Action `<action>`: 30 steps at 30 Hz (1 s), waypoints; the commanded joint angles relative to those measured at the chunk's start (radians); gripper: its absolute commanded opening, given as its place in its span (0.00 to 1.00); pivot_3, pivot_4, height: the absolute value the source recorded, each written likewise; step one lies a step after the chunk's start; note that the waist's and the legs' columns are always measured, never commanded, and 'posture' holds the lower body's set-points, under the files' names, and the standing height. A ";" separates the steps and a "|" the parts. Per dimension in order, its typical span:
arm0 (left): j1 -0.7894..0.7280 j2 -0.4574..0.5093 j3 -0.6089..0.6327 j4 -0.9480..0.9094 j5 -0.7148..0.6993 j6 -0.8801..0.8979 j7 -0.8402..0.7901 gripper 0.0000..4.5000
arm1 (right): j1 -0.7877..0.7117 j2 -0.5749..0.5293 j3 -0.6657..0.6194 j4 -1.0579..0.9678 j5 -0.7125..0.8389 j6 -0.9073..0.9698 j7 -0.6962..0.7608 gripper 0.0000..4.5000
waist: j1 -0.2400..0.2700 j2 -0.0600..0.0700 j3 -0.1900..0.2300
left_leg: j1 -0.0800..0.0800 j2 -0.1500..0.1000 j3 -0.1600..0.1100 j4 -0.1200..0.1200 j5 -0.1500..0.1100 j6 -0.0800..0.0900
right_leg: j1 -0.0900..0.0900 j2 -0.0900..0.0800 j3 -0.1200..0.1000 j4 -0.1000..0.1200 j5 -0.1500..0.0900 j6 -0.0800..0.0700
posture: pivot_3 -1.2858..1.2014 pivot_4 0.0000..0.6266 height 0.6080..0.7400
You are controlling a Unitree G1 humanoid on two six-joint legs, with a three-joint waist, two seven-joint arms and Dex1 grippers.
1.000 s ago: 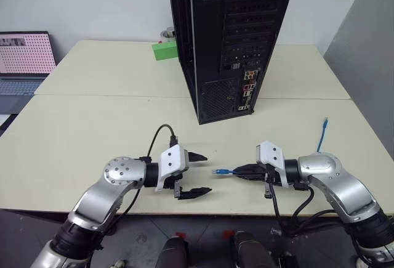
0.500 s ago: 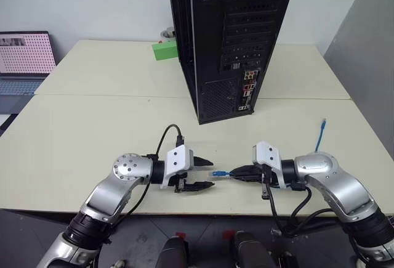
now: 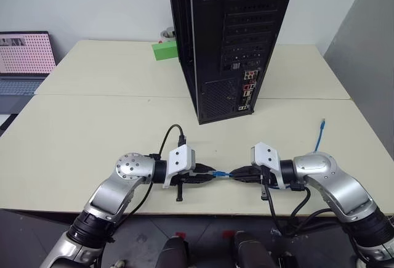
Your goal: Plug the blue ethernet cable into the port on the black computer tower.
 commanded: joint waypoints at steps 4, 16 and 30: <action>0.001 0.001 0.004 0.004 0.036 -0.082 0.002 0.07 | -0.019 -0.018 -0.008 -0.021 0.009 -0.011 0.033 0.19 | 0.000 0.000 0.000 | 0.000 0.000 0.000 0.000 0.000 0.000 | 0.000 0.000 0.000 0.000 0.000 0.000 | 0.52 0.24 1.00; -0.004 -0.033 0.009 0.199 0.257 -0.745 0.135 0.07 | 0.023 -0.068 -0.225 -0.111 0.324 0.263 0.033 0.84 | 0.010 0.000 0.000 | 0.000 0.000 0.000 0.000 0.000 0.000 | 0.000 0.000 0.000 0.000 0.000 0.000 | 0.52 0.24 1.00; -0.112 -0.057 0.043 0.417 0.496 -1.309 0.438 0.07 | -0.026 0.090 -0.250 -0.098 0.486 0.436 -0.163 0.90 | 0.017 0.000 0.000 | 0.000 0.000 0.000 0.001 0.000 0.000 | 0.001 0.000 0.000 0.000 0.001 0.001 | 0.52 0.24 1.00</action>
